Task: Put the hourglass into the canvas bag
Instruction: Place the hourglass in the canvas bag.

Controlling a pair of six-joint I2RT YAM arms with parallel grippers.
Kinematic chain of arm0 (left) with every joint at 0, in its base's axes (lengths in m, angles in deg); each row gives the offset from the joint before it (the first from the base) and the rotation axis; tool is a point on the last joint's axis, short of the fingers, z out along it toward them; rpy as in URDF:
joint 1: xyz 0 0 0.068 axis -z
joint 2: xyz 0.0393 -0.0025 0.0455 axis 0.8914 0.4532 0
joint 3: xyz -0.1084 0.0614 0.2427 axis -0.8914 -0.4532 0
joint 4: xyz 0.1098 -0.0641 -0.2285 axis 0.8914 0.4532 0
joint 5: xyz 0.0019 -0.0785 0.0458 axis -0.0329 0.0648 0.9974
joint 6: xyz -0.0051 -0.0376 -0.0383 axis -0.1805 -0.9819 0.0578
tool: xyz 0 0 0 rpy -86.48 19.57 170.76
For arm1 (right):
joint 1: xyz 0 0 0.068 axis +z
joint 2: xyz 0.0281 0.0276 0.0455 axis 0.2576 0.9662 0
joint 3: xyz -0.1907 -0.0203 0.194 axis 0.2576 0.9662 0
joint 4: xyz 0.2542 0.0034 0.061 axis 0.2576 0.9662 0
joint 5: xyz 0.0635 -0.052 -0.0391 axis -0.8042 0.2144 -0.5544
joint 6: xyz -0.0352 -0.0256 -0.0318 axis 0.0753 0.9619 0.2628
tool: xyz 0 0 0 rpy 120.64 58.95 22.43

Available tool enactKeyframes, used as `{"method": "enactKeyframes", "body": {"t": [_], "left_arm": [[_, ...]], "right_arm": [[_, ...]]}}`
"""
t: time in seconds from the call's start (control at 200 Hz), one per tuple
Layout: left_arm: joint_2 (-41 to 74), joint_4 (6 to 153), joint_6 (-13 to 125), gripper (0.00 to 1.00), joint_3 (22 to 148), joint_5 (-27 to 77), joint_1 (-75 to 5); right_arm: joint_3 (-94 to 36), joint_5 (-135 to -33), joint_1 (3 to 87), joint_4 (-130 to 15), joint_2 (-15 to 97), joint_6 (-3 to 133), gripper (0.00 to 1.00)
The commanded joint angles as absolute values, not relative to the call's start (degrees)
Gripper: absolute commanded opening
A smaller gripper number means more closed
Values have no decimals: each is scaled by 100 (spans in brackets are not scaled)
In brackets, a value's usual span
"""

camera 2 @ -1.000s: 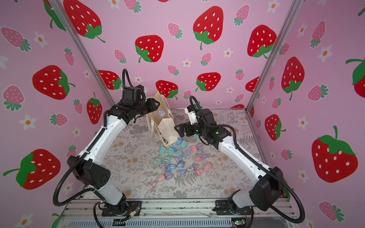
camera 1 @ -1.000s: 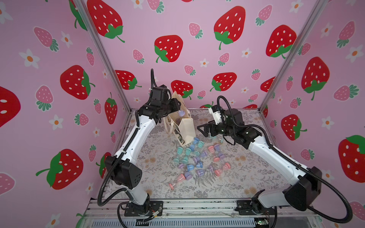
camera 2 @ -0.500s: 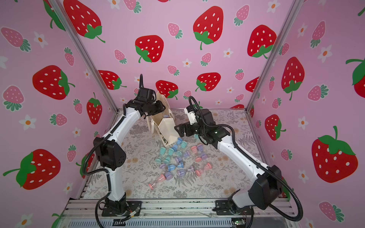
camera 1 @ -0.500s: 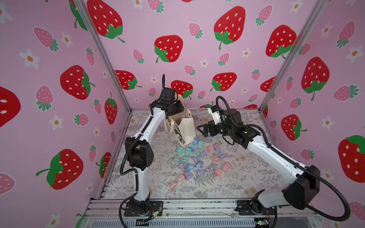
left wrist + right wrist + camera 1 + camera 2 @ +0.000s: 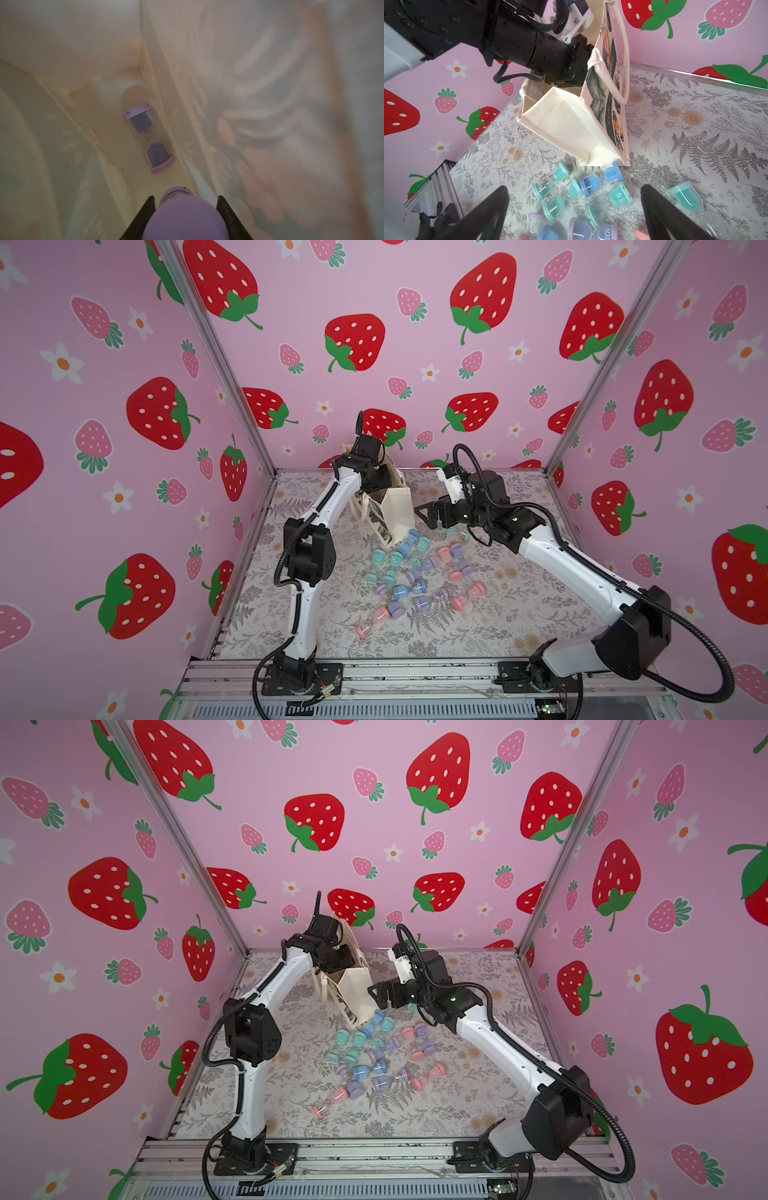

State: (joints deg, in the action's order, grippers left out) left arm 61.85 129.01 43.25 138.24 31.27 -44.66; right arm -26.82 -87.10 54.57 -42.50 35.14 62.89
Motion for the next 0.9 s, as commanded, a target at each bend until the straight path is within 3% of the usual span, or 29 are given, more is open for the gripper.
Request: {"method": "enactKeyframes", "body": {"t": [0.0,0.55,0.895], "left_arm": [[6298,13166,4456,22,14202,3445,-4410],[6444,13356,4620,52,14400,3702,-4296],[5958,13366,4704,65,14420,3764,-4287]], "right_arm": [[-2586,-8644,5465,-4356,3523,6385,99],[-2455,-8385,5386,-4465,3383,6339,99],[-2399,-8364,5368,-4452,3347,6299,99]]}}
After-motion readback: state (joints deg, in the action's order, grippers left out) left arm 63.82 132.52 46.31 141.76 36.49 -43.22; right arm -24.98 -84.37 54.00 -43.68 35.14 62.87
